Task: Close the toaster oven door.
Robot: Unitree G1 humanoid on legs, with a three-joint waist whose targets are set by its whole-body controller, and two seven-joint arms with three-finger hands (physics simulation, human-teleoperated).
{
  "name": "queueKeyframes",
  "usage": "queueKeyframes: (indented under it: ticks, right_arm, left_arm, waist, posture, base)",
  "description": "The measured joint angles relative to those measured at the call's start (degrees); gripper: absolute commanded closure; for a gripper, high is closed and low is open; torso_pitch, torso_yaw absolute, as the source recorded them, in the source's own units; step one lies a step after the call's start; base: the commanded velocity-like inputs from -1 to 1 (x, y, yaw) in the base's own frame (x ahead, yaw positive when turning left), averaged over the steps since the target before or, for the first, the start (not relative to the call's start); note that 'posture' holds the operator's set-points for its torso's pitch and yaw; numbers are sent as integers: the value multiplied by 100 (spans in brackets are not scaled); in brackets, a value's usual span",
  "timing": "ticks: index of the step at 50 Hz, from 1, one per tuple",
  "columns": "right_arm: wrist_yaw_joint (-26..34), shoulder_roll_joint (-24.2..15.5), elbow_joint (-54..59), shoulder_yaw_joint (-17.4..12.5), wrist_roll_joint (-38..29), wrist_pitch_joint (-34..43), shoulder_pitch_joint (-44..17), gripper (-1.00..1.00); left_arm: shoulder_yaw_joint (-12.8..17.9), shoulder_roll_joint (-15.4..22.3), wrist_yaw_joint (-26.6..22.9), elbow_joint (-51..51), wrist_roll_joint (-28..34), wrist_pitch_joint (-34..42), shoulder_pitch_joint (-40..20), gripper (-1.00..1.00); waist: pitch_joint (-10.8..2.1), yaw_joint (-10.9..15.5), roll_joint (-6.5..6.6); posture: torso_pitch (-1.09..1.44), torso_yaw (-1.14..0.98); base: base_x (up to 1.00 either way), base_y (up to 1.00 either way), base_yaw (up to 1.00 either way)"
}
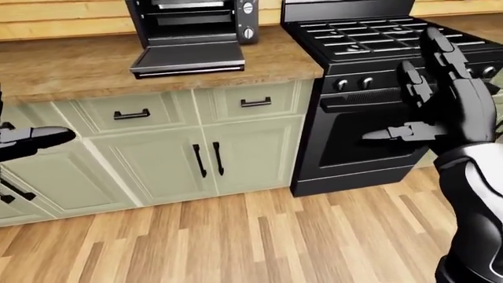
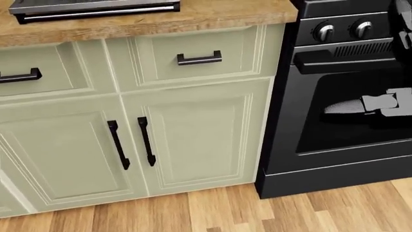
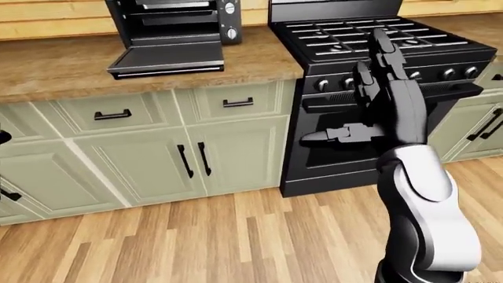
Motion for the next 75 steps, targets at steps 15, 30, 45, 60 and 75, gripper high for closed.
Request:
queueKeyframes:
  ticks: [15,30,45,60,75]
  right_arm:
    - [-78,-42,65,-109,-19,77,-34,-100]
    - [-89,-44,-18,-32,99,80,-77,-100]
    - [-96,-30,50,33,173,119,-52,-100]
    - [-302,-243,-103,-206,357,408,-221,-100]
    - [-318,-257,-157,-49,537,508,-274,-100]
  left_arm:
    - [-64,34,-27,-92,-90,-4,-69,-100]
    - [10,57,19,15,-76,39,-16,-100]
    - [38,61,53,35,-106,85,-13,-100]
    - [24,268,104,43,-346,202,-122,-100]
    - [142,342,210,148,-379,198,-68,-100]
  waist:
    - [-42,-238,461]
    - [-23,1,-42]
    - [-6,-83,565]
    - [-37,-122,-57]
    - [-36,-42,451]
  posture:
    - [0,0]
    - [0,0]
    - [0,0]
    - [0,0]
    - [0,0]
  base:
    - [22,27,0]
    - [23,32,0]
    - [23,9,0]
    - [23,6,0]
    - [23,6,0]
